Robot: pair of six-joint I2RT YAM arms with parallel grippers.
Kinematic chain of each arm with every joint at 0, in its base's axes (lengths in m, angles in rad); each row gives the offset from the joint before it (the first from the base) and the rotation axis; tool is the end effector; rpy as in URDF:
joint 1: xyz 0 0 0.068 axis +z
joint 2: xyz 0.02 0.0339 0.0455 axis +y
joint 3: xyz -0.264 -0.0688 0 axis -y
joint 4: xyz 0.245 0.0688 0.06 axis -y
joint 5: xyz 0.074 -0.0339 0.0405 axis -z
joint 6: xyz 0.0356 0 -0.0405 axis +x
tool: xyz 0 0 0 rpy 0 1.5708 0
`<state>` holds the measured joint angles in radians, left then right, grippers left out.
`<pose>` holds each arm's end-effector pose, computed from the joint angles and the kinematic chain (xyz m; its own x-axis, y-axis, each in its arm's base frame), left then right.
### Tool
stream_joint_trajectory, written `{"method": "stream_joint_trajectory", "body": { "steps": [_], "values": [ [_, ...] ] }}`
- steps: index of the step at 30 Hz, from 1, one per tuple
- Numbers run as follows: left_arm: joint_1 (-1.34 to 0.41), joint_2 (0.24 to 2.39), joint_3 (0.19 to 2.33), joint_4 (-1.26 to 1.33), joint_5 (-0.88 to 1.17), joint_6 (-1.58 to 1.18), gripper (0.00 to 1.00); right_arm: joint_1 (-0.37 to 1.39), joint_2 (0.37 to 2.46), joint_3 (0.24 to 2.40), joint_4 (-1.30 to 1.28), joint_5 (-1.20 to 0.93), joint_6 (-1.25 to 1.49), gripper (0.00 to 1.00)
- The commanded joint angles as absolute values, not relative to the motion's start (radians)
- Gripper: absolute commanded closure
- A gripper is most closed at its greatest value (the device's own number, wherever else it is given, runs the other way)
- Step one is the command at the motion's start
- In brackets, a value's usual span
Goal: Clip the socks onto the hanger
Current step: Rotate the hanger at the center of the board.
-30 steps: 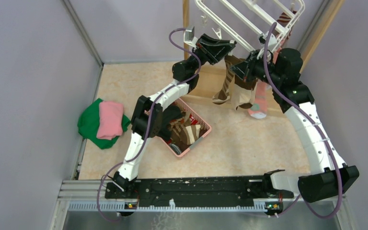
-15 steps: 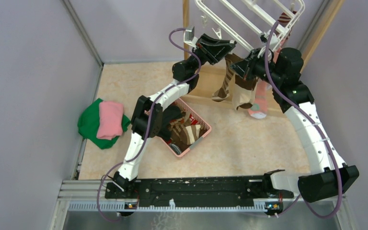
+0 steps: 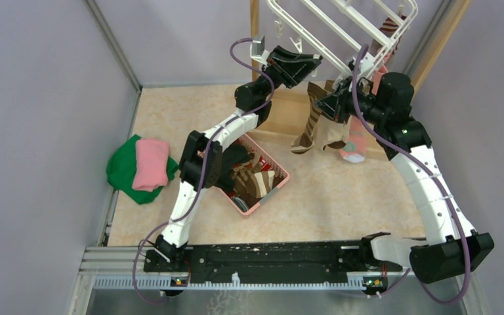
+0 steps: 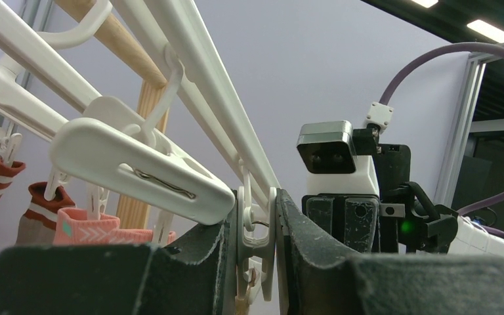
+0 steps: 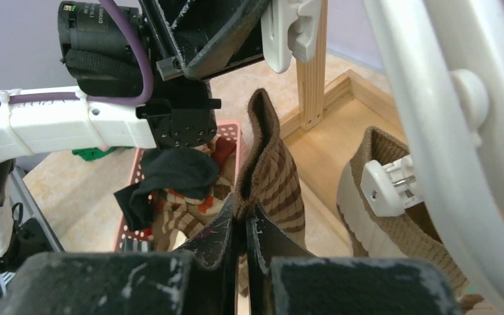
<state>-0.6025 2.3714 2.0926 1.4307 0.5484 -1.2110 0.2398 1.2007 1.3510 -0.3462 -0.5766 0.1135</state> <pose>0.4047 -0.3009 0.3829 -0.3512 -0.7279 -0.5890 0.9363 -0.2793 -0.2130 0.2476 0.0805 0.4354 -0.2692 0.0319 -0.9625 -0.6925 0.6881 0.2165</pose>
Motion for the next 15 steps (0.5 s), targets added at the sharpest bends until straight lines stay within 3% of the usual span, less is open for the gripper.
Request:
{"method": "stream_joint_trajectory", "body": {
  "steps": [1, 15],
  "values": [
    [-0.597, 2.339, 2.127, 1.538, 0.551, -1.236, 0.93, 0.242, 1.175, 1.343, -0.332, -0.528, 0.076, 1.0],
    [-0.597, 2.349, 2.129, 1.55, 0.552, -1.245, 0.93, 0.242, 1.244, 1.382, -0.242, -0.584, 0.234, 1.0]
  ]
}}
